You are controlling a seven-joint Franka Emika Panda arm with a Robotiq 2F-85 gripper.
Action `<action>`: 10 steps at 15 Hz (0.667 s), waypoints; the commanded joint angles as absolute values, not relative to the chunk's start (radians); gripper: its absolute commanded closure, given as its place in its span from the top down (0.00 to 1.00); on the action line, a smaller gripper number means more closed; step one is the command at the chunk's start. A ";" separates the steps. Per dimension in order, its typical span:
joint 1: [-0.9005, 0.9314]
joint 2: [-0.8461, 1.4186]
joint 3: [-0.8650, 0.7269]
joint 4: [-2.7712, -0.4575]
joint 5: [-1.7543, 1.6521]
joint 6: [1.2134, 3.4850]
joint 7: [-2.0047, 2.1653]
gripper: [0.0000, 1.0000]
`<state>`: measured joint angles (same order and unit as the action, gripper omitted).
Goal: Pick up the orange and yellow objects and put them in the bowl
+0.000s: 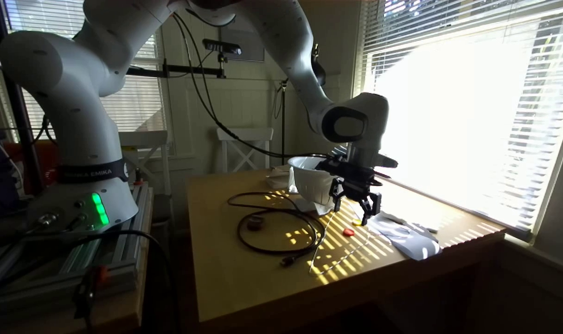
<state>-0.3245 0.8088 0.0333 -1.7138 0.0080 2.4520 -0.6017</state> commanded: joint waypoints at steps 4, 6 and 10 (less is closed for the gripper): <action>-0.315 0.937 0.040 -1.544 0.008 2.363 -0.544 1.00; -0.313 0.954 0.044 -1.519 0.007 2.342 -0.541 1.00; -0.318 0.947 0.043 -1.561 0.010 2.381 -0.531 1.00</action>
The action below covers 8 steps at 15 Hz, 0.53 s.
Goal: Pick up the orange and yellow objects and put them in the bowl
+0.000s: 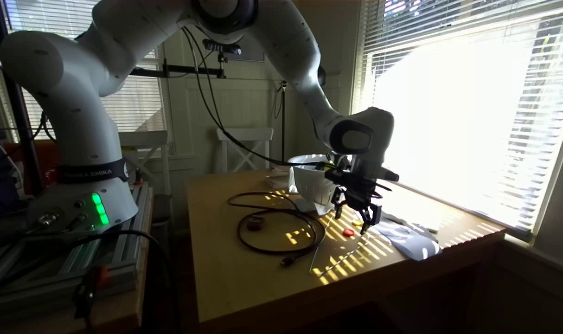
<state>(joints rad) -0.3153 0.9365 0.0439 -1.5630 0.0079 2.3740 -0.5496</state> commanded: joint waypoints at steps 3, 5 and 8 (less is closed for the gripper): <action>-0.314 0.914 0.036 -1.635 0.005 2.465 -0.516 1.00; -0.312 0.909 0.033 -1.661 0.002 2.524 -0.499 1.00; -0.304 0.910 0.030 -1.676 -0.008 2.548 -0.480 0.74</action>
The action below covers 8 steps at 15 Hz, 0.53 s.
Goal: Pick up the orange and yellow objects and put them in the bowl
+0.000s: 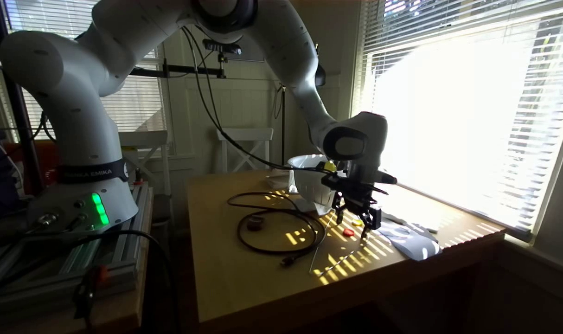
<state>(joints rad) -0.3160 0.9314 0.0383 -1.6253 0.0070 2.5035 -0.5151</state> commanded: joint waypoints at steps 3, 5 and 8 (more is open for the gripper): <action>-0.291 0.883 0.015 -1.716 -0.025 2.553 -0.460 0.65; -0.295 0.837 0.025 -1.770 -0.025 2.570 -0.476 0.51; -0.284 0.772 0.014 -1.846 -0.034 2.563 -0.464 0.29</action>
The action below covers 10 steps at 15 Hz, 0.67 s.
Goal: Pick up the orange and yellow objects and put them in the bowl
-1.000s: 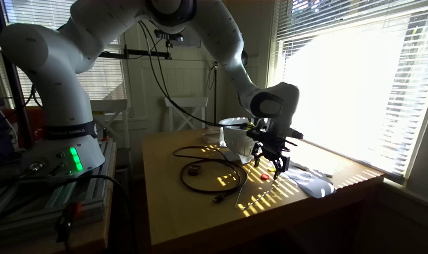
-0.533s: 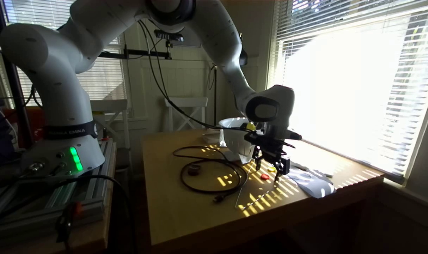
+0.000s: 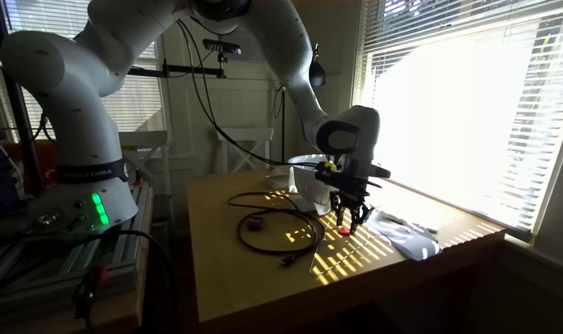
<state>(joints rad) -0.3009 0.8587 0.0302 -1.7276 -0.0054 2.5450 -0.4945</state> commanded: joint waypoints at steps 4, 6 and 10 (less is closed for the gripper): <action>-0.279 0.714 0.004 -1.913 -0.028 2.547 -0.449 0.02; -0.290 0.674 0.008 -1.956 -0.022 2.576 -0.461 0.00; -0.280 0.659 -0.009 -1.947 -0.030 2.593 -0.449 0.35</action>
<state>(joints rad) -0.2920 0.6885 0.0061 -1.9202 -0.0060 2.5682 -0.4788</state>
